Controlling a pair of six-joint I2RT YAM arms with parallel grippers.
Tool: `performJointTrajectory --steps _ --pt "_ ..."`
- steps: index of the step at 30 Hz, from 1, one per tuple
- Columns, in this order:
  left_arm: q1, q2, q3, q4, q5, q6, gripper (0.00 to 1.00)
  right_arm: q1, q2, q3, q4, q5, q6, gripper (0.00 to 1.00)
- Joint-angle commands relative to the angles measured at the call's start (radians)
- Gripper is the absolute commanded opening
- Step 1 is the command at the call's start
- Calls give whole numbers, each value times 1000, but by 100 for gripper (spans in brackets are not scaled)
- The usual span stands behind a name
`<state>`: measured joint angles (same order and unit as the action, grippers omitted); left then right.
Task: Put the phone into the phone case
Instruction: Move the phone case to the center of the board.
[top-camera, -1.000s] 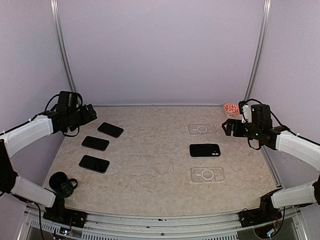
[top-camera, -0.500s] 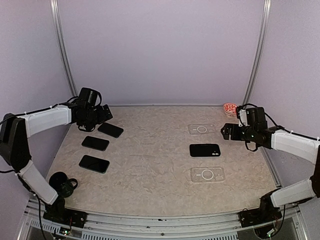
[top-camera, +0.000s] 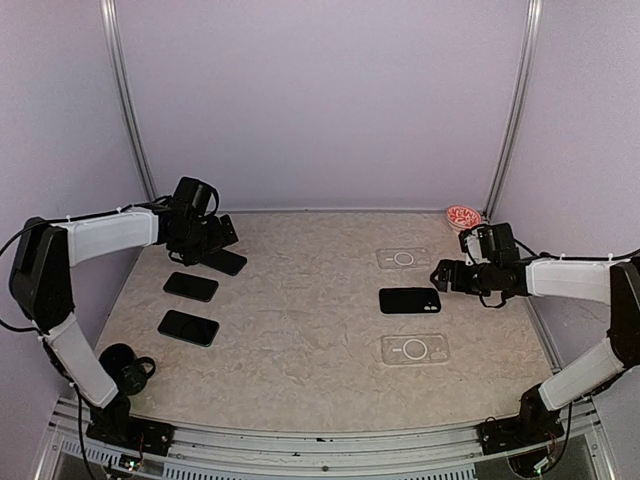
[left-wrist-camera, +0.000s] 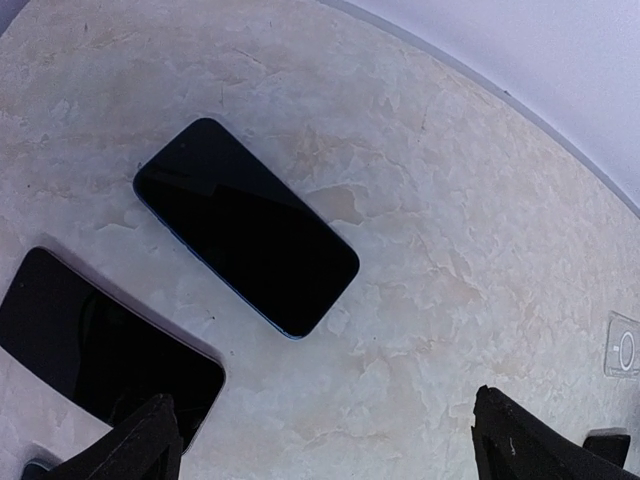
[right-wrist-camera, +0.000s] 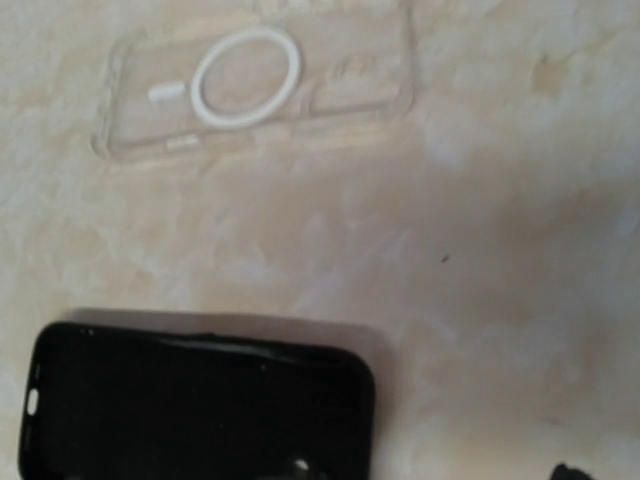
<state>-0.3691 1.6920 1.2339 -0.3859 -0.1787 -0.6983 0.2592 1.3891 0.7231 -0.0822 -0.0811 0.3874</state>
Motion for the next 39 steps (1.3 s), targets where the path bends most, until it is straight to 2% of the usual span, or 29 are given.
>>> performJointTrajectory --steps 1,11,20,28,34,39 --pt "0 21 35 -8 -9 12 99 9 52 20 26 -53 30 99" --pt "41 62 34 2 17 23 99 20 102 25 23 -75 38 100" --pt "31 33 1 26 18 29 99 31 139 24 24 -78 31 98" --pt "5 -33 -44 30 -8 44 99 32 189 57 11 -52 5 83" --pt "-23 -83 -93 45 -20 49 99 32 236 99 -13 -13 -21 68" --pt "-47 -103 -106 37 -47 58 99 32 266 121 -27 11 -32 65"
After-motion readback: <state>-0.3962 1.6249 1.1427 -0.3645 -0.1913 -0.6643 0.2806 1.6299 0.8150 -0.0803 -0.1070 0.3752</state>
